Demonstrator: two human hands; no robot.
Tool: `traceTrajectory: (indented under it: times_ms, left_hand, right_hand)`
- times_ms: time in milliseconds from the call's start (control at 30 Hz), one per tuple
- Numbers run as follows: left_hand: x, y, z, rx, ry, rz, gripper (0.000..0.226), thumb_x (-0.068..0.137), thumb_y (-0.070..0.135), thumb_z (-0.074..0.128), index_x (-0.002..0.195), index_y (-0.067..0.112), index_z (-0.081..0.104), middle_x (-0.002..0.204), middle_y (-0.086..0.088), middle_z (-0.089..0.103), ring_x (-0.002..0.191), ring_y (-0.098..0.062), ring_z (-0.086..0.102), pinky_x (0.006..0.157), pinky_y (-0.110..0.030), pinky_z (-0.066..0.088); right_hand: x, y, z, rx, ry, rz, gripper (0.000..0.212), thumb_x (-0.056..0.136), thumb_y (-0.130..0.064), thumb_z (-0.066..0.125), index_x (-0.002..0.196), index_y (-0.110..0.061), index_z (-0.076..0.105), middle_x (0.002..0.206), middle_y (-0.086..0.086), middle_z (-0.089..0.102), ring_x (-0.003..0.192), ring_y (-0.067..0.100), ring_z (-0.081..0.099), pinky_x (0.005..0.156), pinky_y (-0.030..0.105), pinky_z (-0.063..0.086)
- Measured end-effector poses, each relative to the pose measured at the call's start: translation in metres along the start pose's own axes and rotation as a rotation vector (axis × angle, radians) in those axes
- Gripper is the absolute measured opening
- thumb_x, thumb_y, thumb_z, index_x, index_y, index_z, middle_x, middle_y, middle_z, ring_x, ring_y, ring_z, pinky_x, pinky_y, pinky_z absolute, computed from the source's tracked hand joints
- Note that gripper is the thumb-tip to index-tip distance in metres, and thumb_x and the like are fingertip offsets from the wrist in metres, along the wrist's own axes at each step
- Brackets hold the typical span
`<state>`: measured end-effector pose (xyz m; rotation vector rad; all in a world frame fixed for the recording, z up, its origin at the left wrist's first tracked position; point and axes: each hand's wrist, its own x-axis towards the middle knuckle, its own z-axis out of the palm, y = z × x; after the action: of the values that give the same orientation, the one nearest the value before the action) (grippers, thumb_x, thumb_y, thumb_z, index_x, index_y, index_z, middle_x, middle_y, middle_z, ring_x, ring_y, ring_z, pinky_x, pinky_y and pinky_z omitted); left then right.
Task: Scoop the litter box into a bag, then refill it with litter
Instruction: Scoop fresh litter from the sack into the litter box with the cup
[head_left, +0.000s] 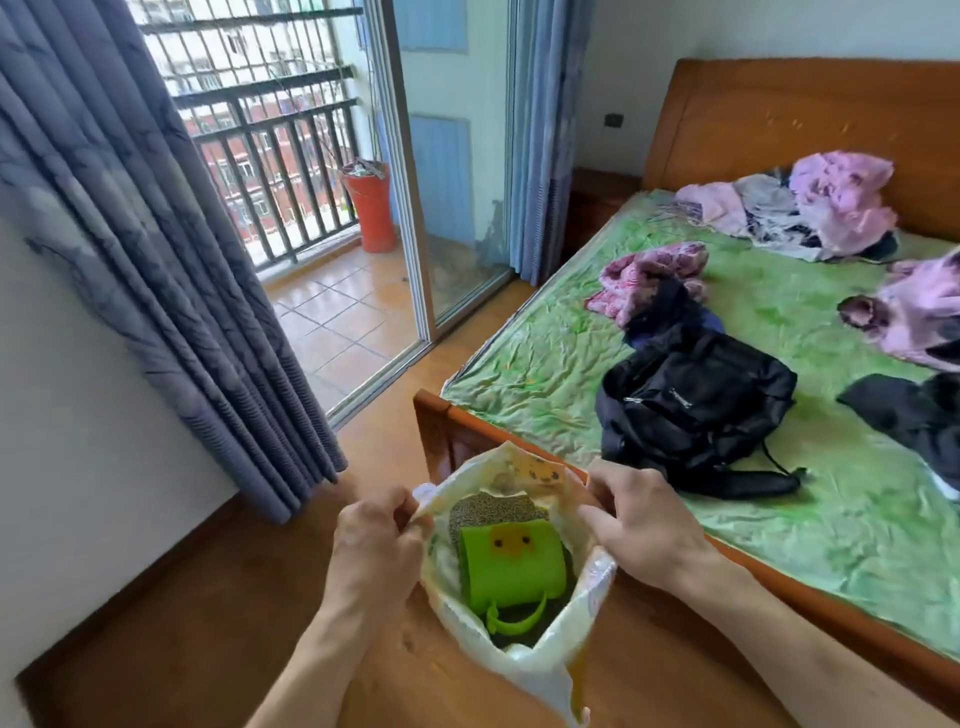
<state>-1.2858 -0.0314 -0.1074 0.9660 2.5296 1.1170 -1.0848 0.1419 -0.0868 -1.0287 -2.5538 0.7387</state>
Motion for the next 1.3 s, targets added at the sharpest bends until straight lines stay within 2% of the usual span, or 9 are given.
traceTrajectory:
  times_ms: [133, 233, 367, 633, 733, 833, 933, 1100, 1300]
  left_hand:
    - [0.001, 0.026, 0.045, -0.031, -0.086, 0.055, 0.016, 0.078, 0.013, 0.073, 0.066, 0.016, 0.062, 0.061, 0.003, 0.060, 0.061, -0.018, 0.054, 0.060, -0.032, 0.045]
    - [-0.006, 0.032, 0.072, -0.085, -0.149, 0.097, 0.016, 0.079, 0.010, 0.072, 0.067, 0.016, 0.061, 0.061, 0.005, 0.059, 0.059, -0.010, 0.053, 0.057, -0.024, 0.042]
    - [-0.011, 0.023, 0.103, -0.193, -0.199, 0.089, 0.031, 0.077, 0.006, 0.072, 0.059, 0.018, 0.051, 0.053, 0.007, 0.049, 0.053, -0.013, 0.046, 0.058, -0.036, 0.046]
    - [-0.029, 0.011, 0.147, -0.172, -0.205, 0.030, 0.037, 0.077, 0.004, 0.070, 0.059, 0.019, 0.043, 0.054, 0.007, 0.047, 0.053, -0.008, 0.042, 0.051, -0.020, 0.033]
    - [-0.022, 0.007, 0.169, -0.107, -0.166, -0.041, 0.034, 0.078, 0.006, 0.070, 0.059, 0.019, 0.045, 0.054, 0.006, 0.050, 0.052, -0.008, 0.044, 0.049, -0.018, 0.032]
    - [-0.027, 0.001, 0.195, -0.038, -0.124, -0.132, 0.031, 0.078, 0.008, 0.071, 0.061, 0.018, 0.046, 0.055, 0.005, 0.052, 0.053, -0.011, 0.045, 0.051, -0.027, 0.035]
    - [-0.037, -0.006, 0.239, -0.001, -0.057, -0.200, 0.029, 0.076, 0.005, 0.072, 0.063, 0.015, 0.049, 0.056, 0.003, 0.052, 0.055, -0.016, 0.048, 0.051, -0.026, 0.035]
    - [-0.048, -0.029, 0.311, 0.001, 0.030, -0.304, 0.030, 0.084, 0.011, 0.073, 0.066, 0.018, 0.050, 0.061, 0.005, 0.052, 0.058, -0.016, 0.049, 0.053, -0.035, 0.041]
    - [-0.049, -0.090, 0.381, -0.096, 0.044, -0.399, 0.025, 0.087, 0.010, 0.072, 0.069, 0.019, 0.057, 0.067, 0.008, 0.057, 0.061, -0.011, 0.052, 0.054, -0.026, 0.040]
  right_hand:
    - [-0.030, 0.042, -0.015, -0.057, 0.034, 0.148, 0.028, 0.080, -0.030, 0.064, 0.064, -0.019, 0.043, 0.056, -0.004, 0.049, 0.055, 0.018, 0.049, 0.055, 0.042, 0.044]
    - [-0.047, 0.063, -0.022, -0.110, 0.034, 0.216, 0.029, 0.079, -0.027, 0.065, 0.063, -0.020, 0.042, 0.055, -0.004, 0.048, 0.055, 0.015, 0.047, 0.054, 0.038, 0.042]
    - [-0.046, 0.079, -0.026, -0.176, 0.022, 0.244, 0.031, 0.079, -0.030, 0.064, 0.062, -0.023, 0.039, 0.053, -0.004, 0.046, 0.053, 0.015, 0.047, 0.053, 0.039, 0.042]
    - [-0.038, 0.128, -0.005, -0.174, -0.081, 0.247, 0.027, 0.074, -0.028, 0.065, 0.063, -0.025, 0.042, 0.054, -0.007, 0.049, 0.054, 0.012, 0.049, 0.053, 0.038, 0.045]
    - [-0.018, 0.154, 0.008, -0.146, -0.161, 0.220, 0.023, 0.074, -0.030, 0.063, 0.066, -0.022, 0.043, 0.055, -0.005, 0.051, 0.055, 0.016, 0.052, 0.055, 0.043, 0.048]
    - [0.002, 0.189, 0.026, -0.133, -0.261, 0.170, 0.023, 0.075, -0.032, 0.061, 0.069, -0.021, 0.042, 0.057, -0.003, 0.054, 0.057, 0.020, 0.054, 0.056, 0.045, 0.049]
    - [0.022, 0.232, 0.044, -0.112, -0.387, 0.098, 0.024, 0.077, -0.032, 0.060, 0.070, -0.021, 0.040, 0.057, -0.001, 0.054, 0.056, 0.021, 0.053, 0.055, 0.046, 0.048]
    - [0.054, 0.291, 0.084, -0.118, -0.467, 0.041, 0.026, 0.082, -0.029, 0.061, 0.071, -0.021, 0.038, 0.057, 0.000, 0.054, 0.054, 0.025, 0.052, 0.052, 0.044, 0.046]
    - [0.069, 0.342, 0.146, -0.163, -0.507, 0.115, 0.023, 0.081, -0.027, 0.062, 0.070, -0.023, 0.042, 0.058, -0.001, 0.055, 0.055, 0.023, 0.053, 0.051, 0.042, 0.047]
